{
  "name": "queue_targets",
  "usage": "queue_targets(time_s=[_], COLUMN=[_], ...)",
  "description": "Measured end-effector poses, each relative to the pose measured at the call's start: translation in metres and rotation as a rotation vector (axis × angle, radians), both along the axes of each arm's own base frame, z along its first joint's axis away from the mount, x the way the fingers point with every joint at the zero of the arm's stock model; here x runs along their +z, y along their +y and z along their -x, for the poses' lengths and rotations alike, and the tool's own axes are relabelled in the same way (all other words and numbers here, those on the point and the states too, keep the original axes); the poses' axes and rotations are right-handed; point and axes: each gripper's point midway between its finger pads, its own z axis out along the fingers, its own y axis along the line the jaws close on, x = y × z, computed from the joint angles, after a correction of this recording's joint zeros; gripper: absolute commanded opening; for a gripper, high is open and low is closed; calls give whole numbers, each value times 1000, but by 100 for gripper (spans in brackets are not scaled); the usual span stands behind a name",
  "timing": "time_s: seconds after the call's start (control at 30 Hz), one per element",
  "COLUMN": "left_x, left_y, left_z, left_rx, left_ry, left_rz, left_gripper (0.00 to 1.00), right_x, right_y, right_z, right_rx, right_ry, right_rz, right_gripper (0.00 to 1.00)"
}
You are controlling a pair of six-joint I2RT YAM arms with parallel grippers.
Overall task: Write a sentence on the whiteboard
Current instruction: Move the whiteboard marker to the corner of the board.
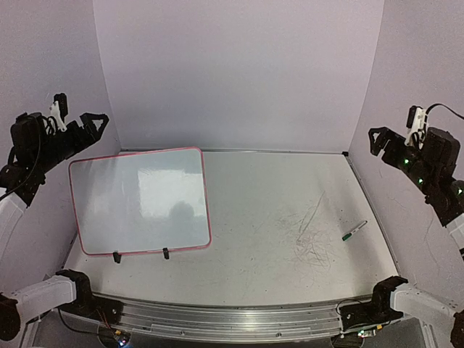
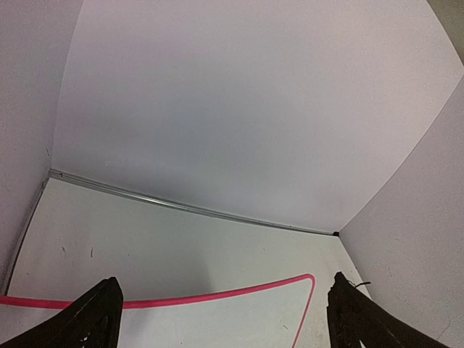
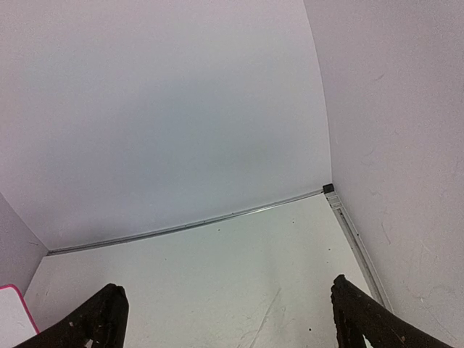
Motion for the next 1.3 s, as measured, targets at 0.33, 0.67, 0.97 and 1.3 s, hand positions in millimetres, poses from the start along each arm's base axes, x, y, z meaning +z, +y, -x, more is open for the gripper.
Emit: queue_targets(time_s=[0.33,0.67,0.97,1.3], left_x=[-10,-30,-41,-53], left_y=[2,0,0,1], left_z=[-2,-11,-12,-11], left_rx=[8,6,4,6], left_ry=[22,87,127,159], left_rz=[-20,-25,-27,-44], left_gripper=[99,99,99,99], right_x=[-49,-109,-175,-245], right_y=[0,94,322,460], right_z=[1,-29,29,109], right_rx=[0,248,675,822], right_ry=[44,245,458,647], right_rz=[-11,-61,17,-49], right_gripper=[98,98,98,90])
